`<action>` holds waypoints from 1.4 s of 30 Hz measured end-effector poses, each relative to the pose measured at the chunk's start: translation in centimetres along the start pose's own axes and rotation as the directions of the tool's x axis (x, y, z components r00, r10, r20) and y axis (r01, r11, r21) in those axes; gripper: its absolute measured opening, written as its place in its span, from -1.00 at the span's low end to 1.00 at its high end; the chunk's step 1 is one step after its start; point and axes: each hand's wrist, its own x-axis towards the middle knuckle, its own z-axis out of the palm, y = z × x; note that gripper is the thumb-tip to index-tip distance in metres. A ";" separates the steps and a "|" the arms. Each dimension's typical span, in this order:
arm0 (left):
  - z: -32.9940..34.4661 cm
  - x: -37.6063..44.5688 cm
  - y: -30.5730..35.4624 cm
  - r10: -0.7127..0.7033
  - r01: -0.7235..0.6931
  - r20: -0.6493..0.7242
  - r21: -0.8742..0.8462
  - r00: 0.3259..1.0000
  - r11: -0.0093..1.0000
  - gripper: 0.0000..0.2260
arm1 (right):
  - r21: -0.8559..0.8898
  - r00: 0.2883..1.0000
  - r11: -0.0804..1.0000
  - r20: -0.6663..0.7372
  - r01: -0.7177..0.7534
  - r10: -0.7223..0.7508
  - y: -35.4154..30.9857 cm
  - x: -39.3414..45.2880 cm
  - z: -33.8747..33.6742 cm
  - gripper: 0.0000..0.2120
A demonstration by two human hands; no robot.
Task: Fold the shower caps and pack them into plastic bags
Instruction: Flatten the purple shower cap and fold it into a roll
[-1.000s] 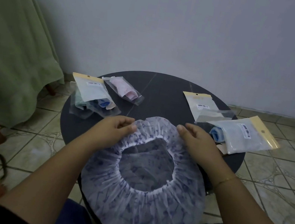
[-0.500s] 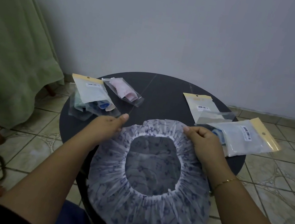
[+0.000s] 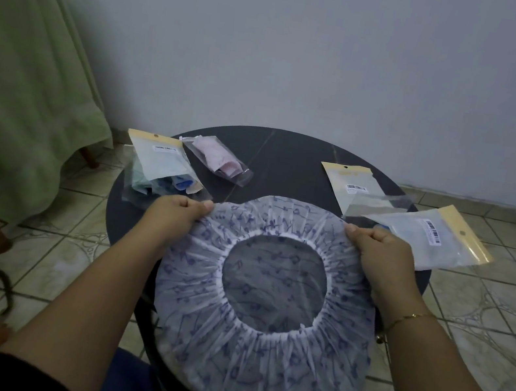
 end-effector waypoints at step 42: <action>2.5 2.3 0.8 0.220 -0.253 0.219 0.134 0.950 0.958 -0.79 | -0.517 0.933 0.795 0.319 0.319 -0.166 -1.9 2.2 1.4 -0.76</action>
